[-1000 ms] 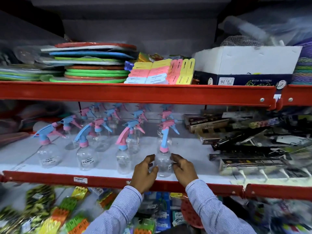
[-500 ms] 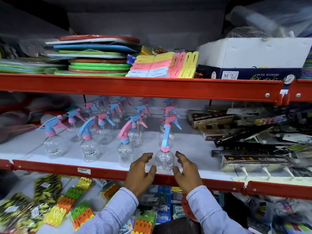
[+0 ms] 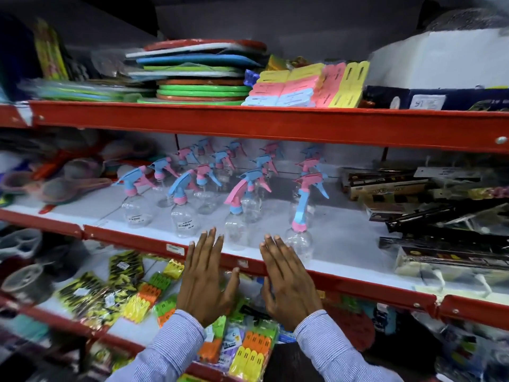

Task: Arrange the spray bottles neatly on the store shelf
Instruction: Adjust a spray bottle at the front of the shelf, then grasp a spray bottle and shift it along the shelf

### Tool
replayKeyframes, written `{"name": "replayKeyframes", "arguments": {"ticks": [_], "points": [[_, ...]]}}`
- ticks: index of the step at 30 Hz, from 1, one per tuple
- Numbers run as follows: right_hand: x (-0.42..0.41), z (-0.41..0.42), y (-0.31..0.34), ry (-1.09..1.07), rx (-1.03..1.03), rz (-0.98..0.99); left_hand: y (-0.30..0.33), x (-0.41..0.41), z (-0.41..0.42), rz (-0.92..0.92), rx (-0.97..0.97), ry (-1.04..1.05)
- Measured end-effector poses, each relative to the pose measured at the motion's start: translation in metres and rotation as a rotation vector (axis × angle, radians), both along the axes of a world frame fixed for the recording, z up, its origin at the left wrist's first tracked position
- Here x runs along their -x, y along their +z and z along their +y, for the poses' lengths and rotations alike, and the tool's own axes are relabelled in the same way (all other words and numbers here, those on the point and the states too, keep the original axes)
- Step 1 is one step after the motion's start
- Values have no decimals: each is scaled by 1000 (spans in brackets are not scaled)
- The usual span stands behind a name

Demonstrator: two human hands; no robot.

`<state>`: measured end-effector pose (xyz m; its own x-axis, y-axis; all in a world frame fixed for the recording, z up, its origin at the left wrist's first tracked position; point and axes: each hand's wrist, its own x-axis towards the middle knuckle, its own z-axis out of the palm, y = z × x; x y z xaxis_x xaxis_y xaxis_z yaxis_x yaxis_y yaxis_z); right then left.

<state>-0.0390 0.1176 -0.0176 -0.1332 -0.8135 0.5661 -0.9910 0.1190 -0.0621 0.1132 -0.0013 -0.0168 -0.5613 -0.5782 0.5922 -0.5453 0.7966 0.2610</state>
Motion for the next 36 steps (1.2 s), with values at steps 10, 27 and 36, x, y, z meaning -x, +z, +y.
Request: {"name": "replayKeyframes", "arguments": {"ticks": [10,27,36], "points": [[-25,-89,14,-108,28,-772,2,2,-69,72,-390,-152],[-29,-116,18,-326,33,-926,8,20,-118,110,-593,-480],[-44,-98,16,-328,8,-843,12,-5,-103,85,-519,-437]]}}
